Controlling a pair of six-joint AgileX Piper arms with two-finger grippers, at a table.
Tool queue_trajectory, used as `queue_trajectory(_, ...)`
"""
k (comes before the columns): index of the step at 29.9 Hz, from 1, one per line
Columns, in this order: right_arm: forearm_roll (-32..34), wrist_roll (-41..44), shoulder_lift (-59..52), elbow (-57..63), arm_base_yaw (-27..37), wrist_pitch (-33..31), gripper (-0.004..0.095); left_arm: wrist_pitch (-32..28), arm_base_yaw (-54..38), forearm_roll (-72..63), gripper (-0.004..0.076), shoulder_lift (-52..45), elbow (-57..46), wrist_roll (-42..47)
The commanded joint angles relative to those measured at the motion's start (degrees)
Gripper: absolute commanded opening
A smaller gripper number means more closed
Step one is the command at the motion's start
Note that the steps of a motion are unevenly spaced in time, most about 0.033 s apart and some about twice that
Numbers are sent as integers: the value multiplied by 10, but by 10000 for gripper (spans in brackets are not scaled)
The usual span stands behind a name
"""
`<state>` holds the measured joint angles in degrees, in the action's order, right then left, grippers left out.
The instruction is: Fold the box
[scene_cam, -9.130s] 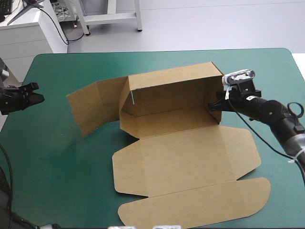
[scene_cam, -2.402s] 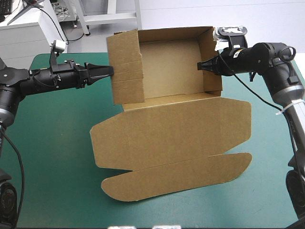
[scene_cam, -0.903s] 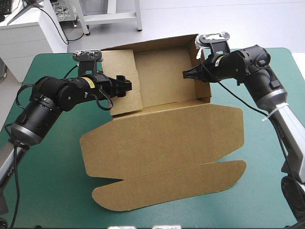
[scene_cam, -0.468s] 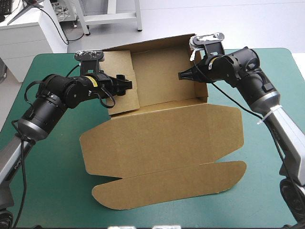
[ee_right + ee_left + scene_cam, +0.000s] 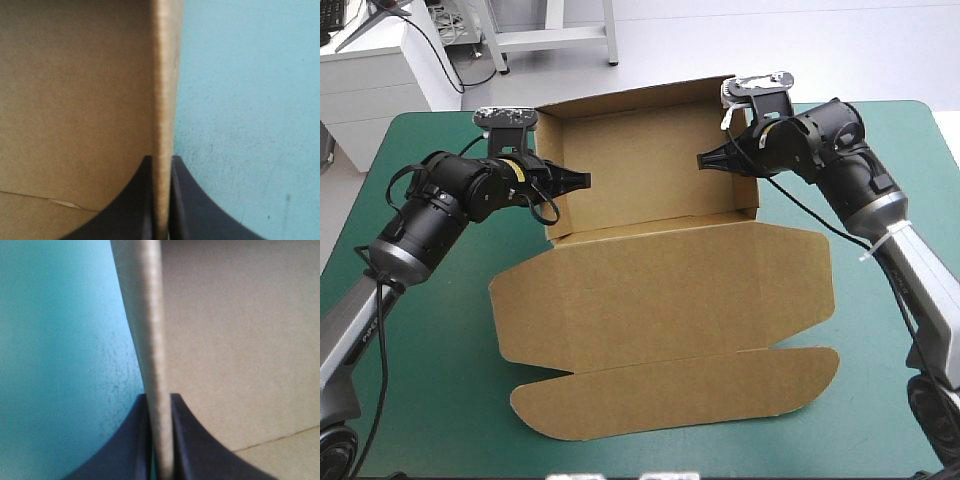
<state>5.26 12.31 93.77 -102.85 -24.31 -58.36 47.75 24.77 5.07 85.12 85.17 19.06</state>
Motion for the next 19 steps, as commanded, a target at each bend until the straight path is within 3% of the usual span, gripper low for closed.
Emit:
queue_trajectory(1,-16,-5,-27,-18,-4,22,-17,17,9,-24,-8,-3,35,-22)
queue_trajectory(8,-53,-6,19,-18,29,-78,-18,101,9,-18,-8,70,95,-26)
queue_trajectory(13,-95,-39,77,-18,58,-94,-19,124,9,-36,-8,135,109,-23)
queue_trajectory(19,-86,-54,117,-18,62,-124,-19,151,9,-56,-8,192,116,-23)
